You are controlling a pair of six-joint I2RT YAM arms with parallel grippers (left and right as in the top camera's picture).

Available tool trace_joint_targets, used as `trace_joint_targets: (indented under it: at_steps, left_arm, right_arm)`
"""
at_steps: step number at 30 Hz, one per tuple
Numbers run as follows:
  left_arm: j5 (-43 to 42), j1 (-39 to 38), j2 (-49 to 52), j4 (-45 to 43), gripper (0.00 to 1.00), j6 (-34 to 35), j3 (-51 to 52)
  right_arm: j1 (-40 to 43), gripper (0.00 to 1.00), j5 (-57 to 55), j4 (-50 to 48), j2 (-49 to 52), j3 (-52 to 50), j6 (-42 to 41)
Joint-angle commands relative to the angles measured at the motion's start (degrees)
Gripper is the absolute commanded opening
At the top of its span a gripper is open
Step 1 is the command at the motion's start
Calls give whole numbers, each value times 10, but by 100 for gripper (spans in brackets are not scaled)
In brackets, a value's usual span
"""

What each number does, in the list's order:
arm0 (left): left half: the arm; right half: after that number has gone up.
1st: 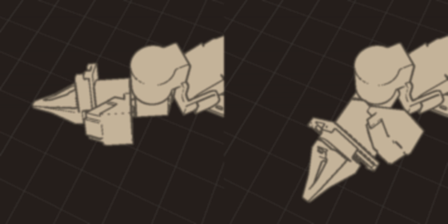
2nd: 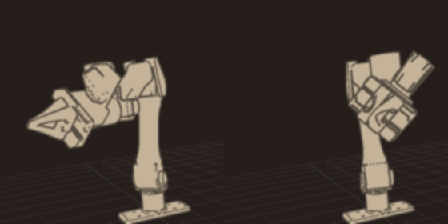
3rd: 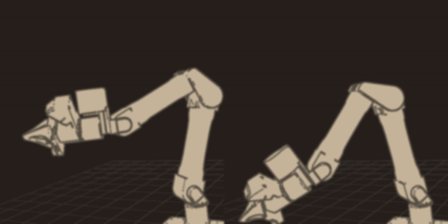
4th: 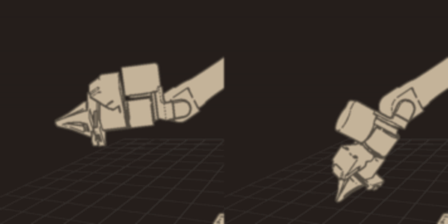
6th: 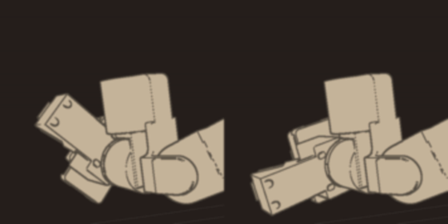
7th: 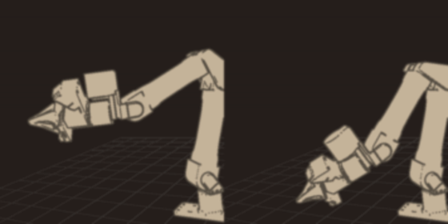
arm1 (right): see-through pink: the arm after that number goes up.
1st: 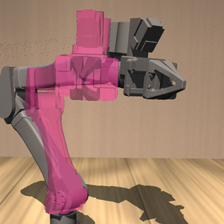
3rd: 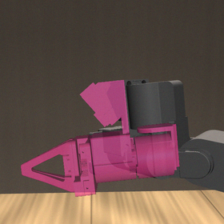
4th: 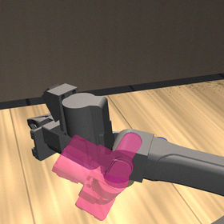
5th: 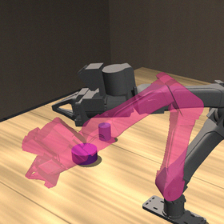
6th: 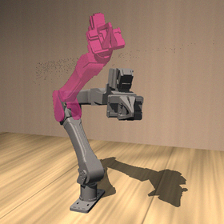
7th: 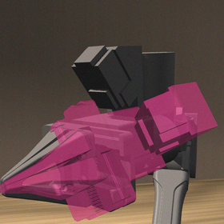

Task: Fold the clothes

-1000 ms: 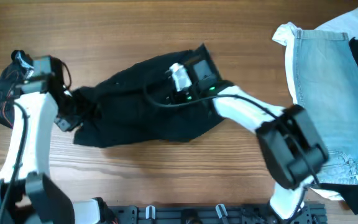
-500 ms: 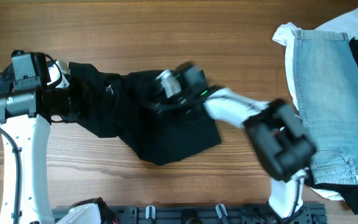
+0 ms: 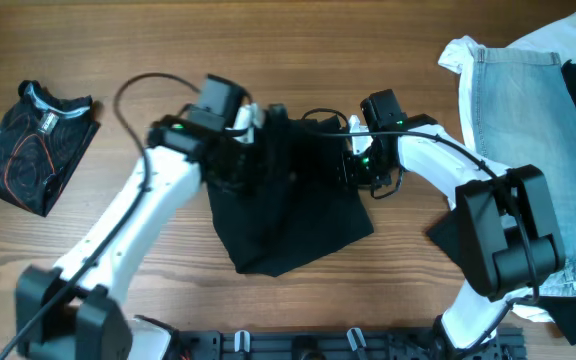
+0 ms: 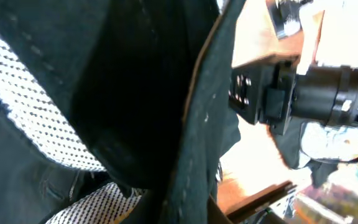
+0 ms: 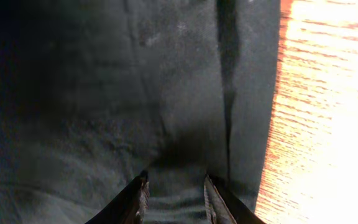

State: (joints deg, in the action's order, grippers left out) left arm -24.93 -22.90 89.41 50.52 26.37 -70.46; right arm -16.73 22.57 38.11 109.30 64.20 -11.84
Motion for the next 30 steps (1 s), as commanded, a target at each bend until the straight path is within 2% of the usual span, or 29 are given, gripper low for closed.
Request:
trace_joint_targets:
  at_steps: [1,2,4,5,6,7,8,11,15,18,22,26,28,30]
  left_arm:
    - [-12,-37,15,-51,34,-5,-11]
    - [-11,-36,13,-73,42,-8,-12]
    - [5,-3,8,-125,47,-26,-12]
    - [21,22,7,-152,53,-26,-12]
    - [38,40,10,-176,56,-26,-11]
    - [58,57,17,-205,63,-26,-11]
    - [86,69,29,-228,66,-26,-11]
    - [146,82,85,-268,71,-35,-11]
    - [145,83,181,-289,71,-37,-11]
    - [145,83,232,-263,70,-37,-11]
    - [181,91,236,-166,70,-37,-11]
    - [183,111,236,-28,69,-34,-11]
    - [142,112,236,63,69,-34,-11]
    - [83,112,236,91,70,-35,-11]
  right_arm:
    - [6,47,-95,15,2,-1,-50]
    - [13,51,-126,35,-8,18,-71]
    - [45,59,-178,83,-51,75,-83]
    - [65,60,-179,100,-78,104,-82]
    - [79,61,-171,109,-103,128,-77]
    - [88,60,-144,108,-126,144,-58]
    - [90,60,-98,100,-150,151,-20]
    - [74,60,32,138,-171,150,51]
    - [-3,60,78,166,-141,97,80]
    - [-52,61,82,166,-121,40,64]
    - [-84,61,81,146,-105,-36,37]
    - [-73,66,-144,60,-101,-75,-94]
    - [-61,56,-224,-10,-101,-75,-99]
    - [-47,56,-226,-107,-101,-75,-38]
